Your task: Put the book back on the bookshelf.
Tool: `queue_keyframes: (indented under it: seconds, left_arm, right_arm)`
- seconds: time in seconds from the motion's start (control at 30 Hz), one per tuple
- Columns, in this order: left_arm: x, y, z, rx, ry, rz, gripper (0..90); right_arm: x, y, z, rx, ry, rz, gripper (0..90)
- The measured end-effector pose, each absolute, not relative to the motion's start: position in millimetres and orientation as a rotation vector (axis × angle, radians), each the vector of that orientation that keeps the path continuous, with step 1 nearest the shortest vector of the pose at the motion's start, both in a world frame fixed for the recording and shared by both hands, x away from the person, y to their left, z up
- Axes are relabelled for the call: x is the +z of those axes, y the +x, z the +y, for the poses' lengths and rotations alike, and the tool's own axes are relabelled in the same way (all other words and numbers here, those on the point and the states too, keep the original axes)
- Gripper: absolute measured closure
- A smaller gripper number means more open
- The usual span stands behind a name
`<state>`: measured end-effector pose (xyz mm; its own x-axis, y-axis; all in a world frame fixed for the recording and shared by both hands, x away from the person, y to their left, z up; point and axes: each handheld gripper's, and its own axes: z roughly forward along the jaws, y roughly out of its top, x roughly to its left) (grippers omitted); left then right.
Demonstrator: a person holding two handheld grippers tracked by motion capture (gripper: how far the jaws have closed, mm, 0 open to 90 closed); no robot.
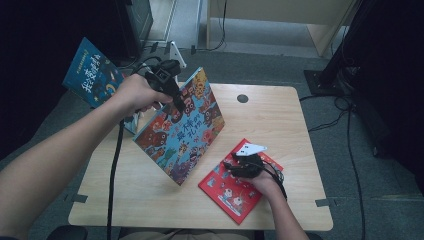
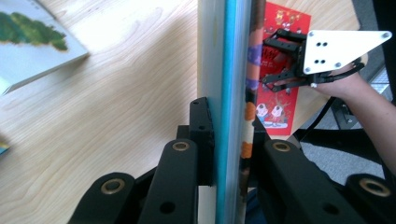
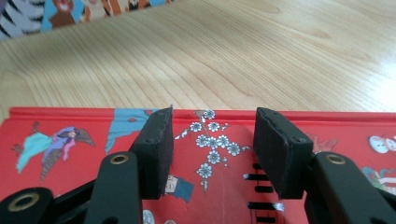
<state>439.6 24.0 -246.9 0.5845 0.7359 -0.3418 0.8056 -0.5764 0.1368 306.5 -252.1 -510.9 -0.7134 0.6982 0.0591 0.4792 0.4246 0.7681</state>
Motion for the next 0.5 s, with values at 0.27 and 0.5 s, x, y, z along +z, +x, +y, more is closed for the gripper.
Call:
queue_keyframes:
  seconds: [0.27, 0.5]
  left_arm:
    - [-246.3, 440.7, 36.4, -0.375, 2.527, 1.300, 81.5]
    - [-243.6, 440.0, 45.2, -0.377, 2.502, 1.316, 81.5]
  right_arm:
    - [-510.9, 308.7, -253.2, 1.190, 1.022, 2.435, 42.2]
    - [-511.1, 310.7, -252.3, 1.190, 0.985, 2.461, 35.5]
